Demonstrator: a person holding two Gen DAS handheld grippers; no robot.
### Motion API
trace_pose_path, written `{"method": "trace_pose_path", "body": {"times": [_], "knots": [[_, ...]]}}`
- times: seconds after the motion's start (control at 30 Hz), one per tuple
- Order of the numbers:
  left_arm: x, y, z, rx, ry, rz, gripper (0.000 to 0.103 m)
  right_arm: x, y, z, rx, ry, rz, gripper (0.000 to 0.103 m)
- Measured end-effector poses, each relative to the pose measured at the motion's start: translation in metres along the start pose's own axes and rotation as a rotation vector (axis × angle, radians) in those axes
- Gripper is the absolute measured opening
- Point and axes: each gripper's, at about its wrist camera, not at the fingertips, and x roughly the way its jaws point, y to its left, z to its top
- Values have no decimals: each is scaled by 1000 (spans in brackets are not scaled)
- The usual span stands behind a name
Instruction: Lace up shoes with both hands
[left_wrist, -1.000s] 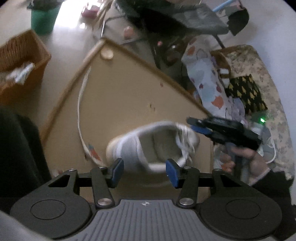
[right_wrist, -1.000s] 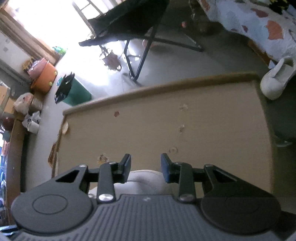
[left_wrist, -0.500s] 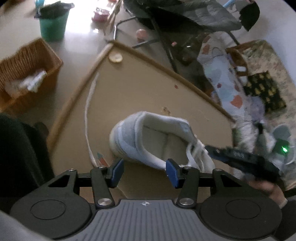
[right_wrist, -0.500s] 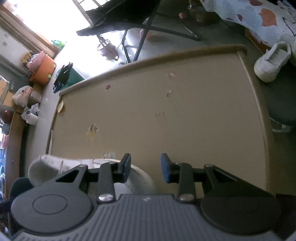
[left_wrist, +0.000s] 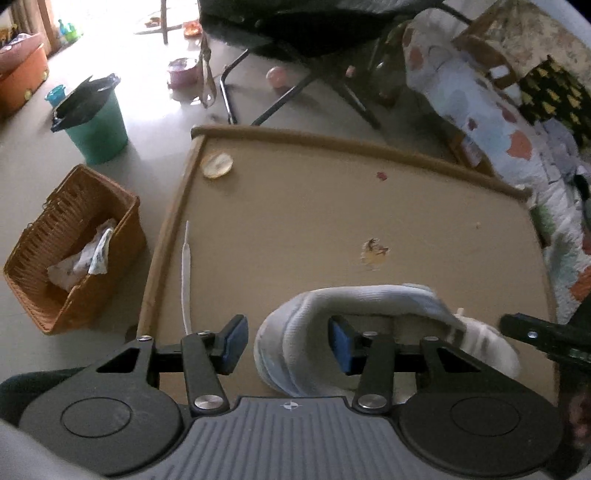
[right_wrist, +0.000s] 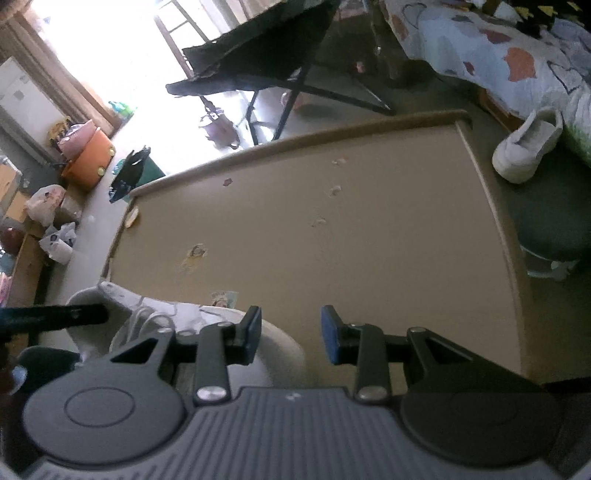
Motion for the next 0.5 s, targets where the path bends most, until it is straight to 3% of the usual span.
{"method": "trace_pose_path", "body": {"times": [0.13, 0.23, 0.37, 0.5], "knots": [[24, 6, -5, -20, 78, 6, 45, -4, 3, 2, -31, -6, 30, 35], [29, 10, -9, -53, 78, -5, 46, -6, 6, 5, -30, 0, 49, 35], [13, 10, -10, -47, 24, 6, 45, -9, 8, 8, -5, 5, 77, 35], [-28, 1, -5, -37, -45, -46, 45, -12, 10, 12, 10, 8, 94, 35]]}}
